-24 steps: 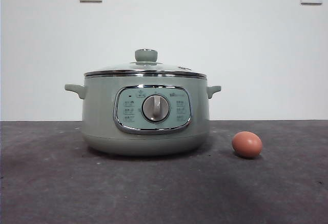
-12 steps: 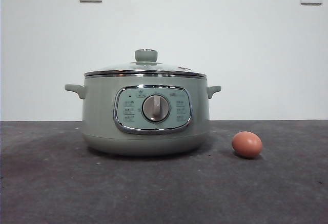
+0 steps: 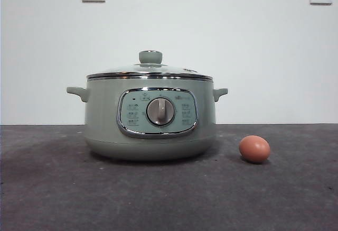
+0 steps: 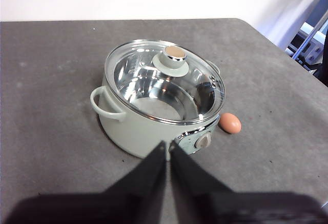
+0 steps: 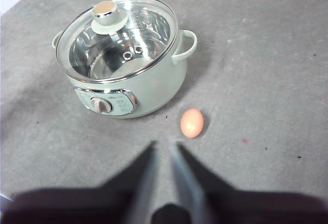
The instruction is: Pick up the egg,open the lid,put the egg in the pot,close the lid
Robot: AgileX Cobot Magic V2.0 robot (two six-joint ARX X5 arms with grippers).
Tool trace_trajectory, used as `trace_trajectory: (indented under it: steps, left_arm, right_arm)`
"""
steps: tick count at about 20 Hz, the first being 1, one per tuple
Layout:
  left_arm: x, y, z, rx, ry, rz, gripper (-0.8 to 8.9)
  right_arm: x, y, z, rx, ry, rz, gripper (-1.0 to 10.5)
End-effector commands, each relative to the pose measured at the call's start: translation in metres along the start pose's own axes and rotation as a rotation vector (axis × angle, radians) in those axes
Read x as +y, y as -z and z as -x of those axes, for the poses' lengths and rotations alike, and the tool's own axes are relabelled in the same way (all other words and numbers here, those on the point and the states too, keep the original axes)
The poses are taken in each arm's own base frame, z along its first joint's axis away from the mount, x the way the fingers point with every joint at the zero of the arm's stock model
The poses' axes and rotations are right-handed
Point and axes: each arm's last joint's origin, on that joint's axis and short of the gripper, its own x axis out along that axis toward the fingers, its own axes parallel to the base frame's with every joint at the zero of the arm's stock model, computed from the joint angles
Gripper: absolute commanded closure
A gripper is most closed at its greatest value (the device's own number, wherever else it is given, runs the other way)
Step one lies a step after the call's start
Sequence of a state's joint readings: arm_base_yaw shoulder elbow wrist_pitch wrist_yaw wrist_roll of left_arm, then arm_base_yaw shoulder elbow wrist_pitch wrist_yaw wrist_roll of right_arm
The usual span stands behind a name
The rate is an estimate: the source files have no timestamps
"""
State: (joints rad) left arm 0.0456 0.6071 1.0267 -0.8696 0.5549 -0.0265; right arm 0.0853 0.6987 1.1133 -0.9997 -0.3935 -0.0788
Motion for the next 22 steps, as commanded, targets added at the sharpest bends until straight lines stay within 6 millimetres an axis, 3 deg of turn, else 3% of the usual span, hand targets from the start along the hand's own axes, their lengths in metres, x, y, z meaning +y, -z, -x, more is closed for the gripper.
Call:
trace_trajectory:
  steps: [1, 2, 3, 8, 12, 17, 22]
  left_arm:
    - [0.001, -0.002, -0.002, 0.006, 0.02, -0.003, 4.09]
    - [0.001, -0.002, -0.003, 0.012, 0.029, 0.008, 2.09]
    - [0.002, -0.003, -0.005, 0.017, 0.029, 0.013, 1.47]
    - [0.011, -0.013, -0.021, 0.023, 0.033, 0.015, 1.49]
    - [0.016, -0.034, -0.047, 0.03, 0.091, -0.016, 1.49]
    - [0.007, -0.068, -0.106, 0.084, 0.178, -0.09, 1.49]
    - [-0.012, -0.094, -0.182, 0.14, 0.199, -0.207, 1.49]
  right_arm:
    - [0.0, -0.002, 0.0, -0.003, -0.003, 0.005, 4.5]
    - [0.0, -0.002, -0.001, -0.001, -0.003, 0.004, 3.6]
    - [-0.001, -0.002, -0.002, 0.002, -0.004, 0.003, 3.5]
    - [-0.003, -0.004, -0.007, 0.019, -0.005, -0.005, 3.5]
    - [-0.008, -0.007, -0.018, 0.059, -0.009, -0.021, 3.5]
    - [-0.016, -0.013, -0.039, 0.106, -0.033, -0.046, 3.5]
    - [-0.024, -0.016, -0.057, 0.153, -0.039, -0.067, 3.5]
